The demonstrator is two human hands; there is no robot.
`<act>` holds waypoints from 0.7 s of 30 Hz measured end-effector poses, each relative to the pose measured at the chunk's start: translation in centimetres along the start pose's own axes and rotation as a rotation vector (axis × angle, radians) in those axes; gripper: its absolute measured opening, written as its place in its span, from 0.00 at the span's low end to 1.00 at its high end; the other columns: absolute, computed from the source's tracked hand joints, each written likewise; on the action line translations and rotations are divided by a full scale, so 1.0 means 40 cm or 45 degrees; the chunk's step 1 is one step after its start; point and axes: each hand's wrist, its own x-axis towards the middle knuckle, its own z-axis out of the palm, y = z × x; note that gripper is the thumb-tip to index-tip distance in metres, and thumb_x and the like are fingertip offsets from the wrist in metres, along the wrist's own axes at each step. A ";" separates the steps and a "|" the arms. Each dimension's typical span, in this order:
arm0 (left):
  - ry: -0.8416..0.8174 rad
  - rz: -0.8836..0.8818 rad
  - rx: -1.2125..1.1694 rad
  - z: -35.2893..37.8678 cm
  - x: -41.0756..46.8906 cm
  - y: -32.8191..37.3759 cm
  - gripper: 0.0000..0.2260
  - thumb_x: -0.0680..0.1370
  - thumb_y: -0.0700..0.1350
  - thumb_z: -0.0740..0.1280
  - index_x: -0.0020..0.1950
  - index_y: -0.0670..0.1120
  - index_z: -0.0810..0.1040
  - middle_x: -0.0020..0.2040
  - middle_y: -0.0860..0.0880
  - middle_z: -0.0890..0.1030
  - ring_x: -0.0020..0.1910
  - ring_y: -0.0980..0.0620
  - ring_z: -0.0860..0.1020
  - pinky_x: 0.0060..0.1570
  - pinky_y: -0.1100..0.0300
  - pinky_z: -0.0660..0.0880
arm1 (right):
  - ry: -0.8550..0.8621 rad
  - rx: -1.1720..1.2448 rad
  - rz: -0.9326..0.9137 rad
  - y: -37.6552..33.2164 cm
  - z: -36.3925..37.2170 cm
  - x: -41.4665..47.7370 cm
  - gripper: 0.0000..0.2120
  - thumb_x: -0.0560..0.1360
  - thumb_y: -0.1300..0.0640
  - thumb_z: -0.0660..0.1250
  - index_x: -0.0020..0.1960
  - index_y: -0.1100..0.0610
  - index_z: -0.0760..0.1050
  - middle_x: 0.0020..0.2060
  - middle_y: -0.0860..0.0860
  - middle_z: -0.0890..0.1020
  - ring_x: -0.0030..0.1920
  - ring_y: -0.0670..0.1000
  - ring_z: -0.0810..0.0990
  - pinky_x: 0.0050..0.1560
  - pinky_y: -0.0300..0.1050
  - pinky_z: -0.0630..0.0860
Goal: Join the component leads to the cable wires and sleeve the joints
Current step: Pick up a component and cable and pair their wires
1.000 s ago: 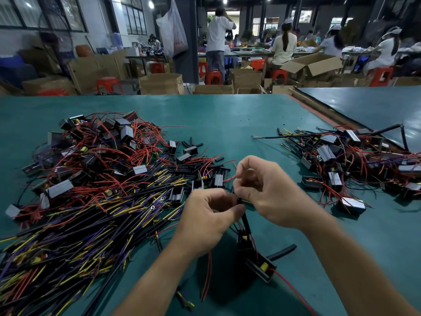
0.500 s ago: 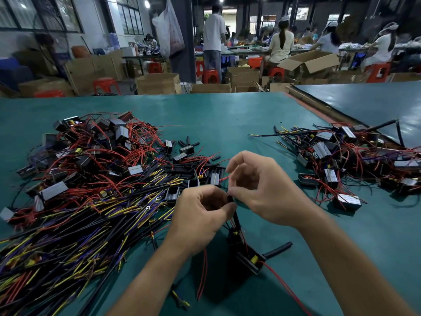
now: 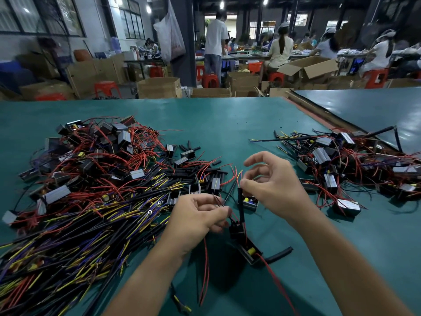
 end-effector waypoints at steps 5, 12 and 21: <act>-0.021 0.109 0.186 0.008 -0.007 -0.002 0.07 0.77 0.38 0.69 0.44 0.35 0.84 0.40 0.37 0.84 0.28 0.55 0.77 0.25 0.66 0.71 | -0.110 0.101 0.063 -0.003 0.002 -0.002 0.10 0.71 0.72 0.70 0.45 0.60 0.76 0.30 0.51 0.80 0.26 0.49 0.77 0.30 0.39 0.76; -0.074 0.059 0.194 0.011 -0.014 0.009 0.11 0.81 0.40 0.62 0.42 0.39 0.79 0.43 0.39 0.84 0.26 0.53 0.74 0.22 0.65 0.66 | -0.174 0.156 0.114 -0.013 0.005 -0.007 0.06 0.72 0.75 0.66 0.43 0.66 0.76 0.27 0.52 0.79 0.27 0.49 0.77 0.30 0.39 0.77; -0.017 0.282 0.632 0.019 -0.005 -0.025 0.12 0.67 0.43 0.79 0.38 0.47 0.76 0.32 0.55 0.81 0.27 0.60 0.72 0.32 0.62 0.71 | -0.043 -0.239 0.011 0.017 0.014 -0.001 0.11 0.68 0.67 0.68 0.35 0.52 0.78 0.28 0.47 0.79 0.29 0.53 0.76 0.36 0.55 0.78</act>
